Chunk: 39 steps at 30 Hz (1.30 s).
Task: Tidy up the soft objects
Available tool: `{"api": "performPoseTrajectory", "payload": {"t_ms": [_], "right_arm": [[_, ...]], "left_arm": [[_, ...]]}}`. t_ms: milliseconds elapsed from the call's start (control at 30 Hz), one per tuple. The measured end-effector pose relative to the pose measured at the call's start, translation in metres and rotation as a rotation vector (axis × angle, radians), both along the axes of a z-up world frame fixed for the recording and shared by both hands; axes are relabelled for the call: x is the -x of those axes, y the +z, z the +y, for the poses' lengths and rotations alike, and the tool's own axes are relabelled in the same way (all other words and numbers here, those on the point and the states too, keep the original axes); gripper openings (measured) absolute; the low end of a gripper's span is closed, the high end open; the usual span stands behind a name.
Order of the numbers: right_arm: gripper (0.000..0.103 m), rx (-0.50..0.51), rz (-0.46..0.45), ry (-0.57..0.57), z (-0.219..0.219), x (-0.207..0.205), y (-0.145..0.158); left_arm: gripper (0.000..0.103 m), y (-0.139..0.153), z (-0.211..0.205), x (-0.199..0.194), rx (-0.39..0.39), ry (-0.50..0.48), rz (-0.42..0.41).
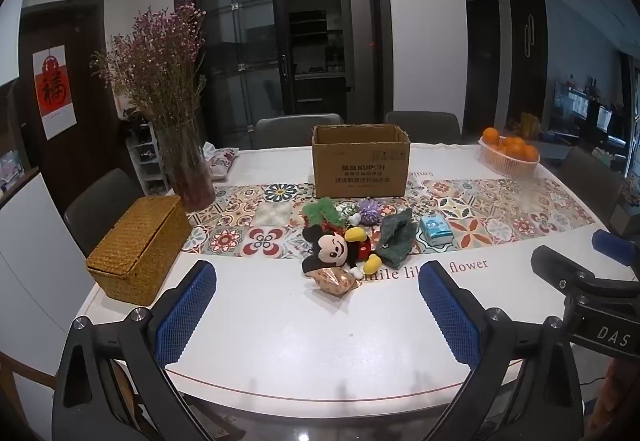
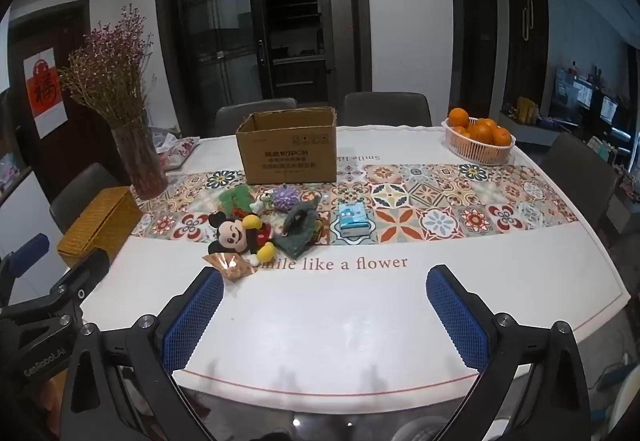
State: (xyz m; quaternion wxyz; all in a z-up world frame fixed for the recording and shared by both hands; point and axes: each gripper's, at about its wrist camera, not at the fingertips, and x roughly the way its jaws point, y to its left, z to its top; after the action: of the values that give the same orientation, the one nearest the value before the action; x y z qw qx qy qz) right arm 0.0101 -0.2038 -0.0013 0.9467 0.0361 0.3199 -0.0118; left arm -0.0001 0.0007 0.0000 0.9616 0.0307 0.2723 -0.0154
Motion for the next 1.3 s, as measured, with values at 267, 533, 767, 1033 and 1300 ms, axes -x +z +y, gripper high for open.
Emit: {"api": "performPoseTrajectory", "payload": {"t_ms": [267, 533, 767, 1033, 1300], "right_arm": [[0.103, 0.005, -0.008, 0.001, -0.0013, 0.0024, 0.0004], [0.103, 0.002, -0.016, -0.002, -0.0009, -0.0006, 0.0014], [0.103, -0.001, -0.012, 0.003, 0.0013, -0.0022, -0.001], [0.103, -0.004, -0.011, 0.0, 0.0009, -0.0037, -0.001], [0.103, -0.003, -0.012, -0.002, 0.0015, -0.0037, -0.0011]], "left_arm": [[0.103, -0.0042, -0.0025, -0.0024, -0.011, -0.002, -0.003], [0.103, 0.0001, -0.0002, -0.0025, -0.006, -0.004, -0.008], [0.103, -0.0016, -0.0008, -0.0022, -0.003, -0.007, -0.002], [0.103, -0.0029, -0.0003, -0.0027, -0.001, -0.012, -0.004], [0.103, -0.0037, -0.0007, -0.0029, 0.002, -0.016, 0.001]]}}
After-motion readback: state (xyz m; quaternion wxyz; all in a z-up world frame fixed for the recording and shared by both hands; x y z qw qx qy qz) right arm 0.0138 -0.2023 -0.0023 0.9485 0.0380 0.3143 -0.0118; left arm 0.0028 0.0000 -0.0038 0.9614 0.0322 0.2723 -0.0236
